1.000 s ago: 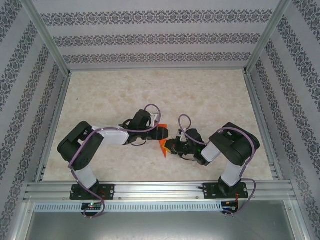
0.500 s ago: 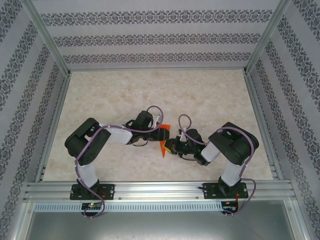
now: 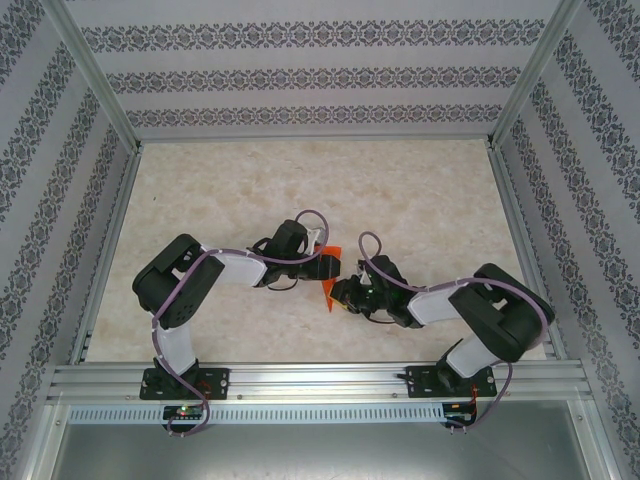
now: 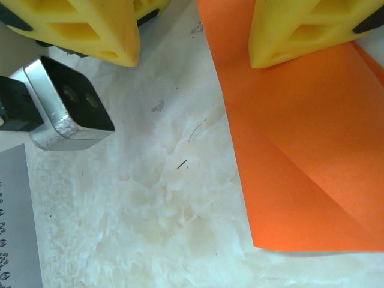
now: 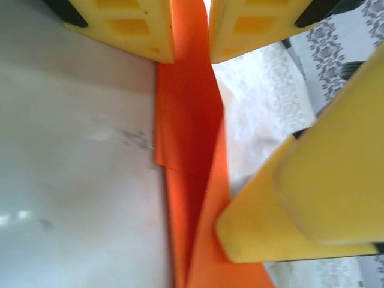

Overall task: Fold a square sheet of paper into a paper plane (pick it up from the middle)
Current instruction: Fold the wing for the fifth time at the center of the table.

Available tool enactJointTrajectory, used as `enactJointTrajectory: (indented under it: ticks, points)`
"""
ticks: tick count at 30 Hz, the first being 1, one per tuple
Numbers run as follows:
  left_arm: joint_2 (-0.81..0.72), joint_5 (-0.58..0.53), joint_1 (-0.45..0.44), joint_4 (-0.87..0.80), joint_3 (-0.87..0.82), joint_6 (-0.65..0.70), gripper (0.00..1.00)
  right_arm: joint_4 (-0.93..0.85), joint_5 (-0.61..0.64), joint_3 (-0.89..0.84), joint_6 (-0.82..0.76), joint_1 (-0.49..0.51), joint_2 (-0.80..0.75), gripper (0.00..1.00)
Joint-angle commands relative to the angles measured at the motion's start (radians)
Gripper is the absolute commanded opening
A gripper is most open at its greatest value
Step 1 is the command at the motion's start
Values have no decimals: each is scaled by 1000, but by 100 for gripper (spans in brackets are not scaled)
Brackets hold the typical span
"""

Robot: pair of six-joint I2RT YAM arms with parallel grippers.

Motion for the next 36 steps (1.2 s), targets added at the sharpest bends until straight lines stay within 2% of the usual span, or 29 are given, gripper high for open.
enactJointTrajectory:
  ticks: [1, 3, 11, 13, 18, 22, 26, 29, 36]
  points:
    - [25, 11, -12, -30, 15, 29, 53, -181, 82, 5, -60, 0, -44, 20]
    - [26, 16, -12, -37, 21, 32, 53, -191, 72, 40, -68, -1, -43, 15]
    - [26, 16, -12, -60, 27, 42, 53, -194, 65, 60, -59, 0, 3, 13]
    - [28, 15, -12, -60, 27, 41, 53, -179, 89, 36, -44, -1, -46, 13]
    - [34, 21, -12, -61, 34, 30, 53, -225, 98, 48, -86, 2, -186, 5]
    - [43, 21, -12, -77, 42, 25, 52, -201, 96, 61, -93, 31, -220, 1]
    - [43, 18, -12, -77, 43, 14, 53, -189, 83, 98, -99, 72, -200, 0]
    - [46, 25, -12, -75, 46, 10, 52, -190, 120, 126, -102, 112, -171, 0]
    - [43, 23, -12, -83, 47, 11, 52, -136, 139, 144, -75, 132, -63, 1]
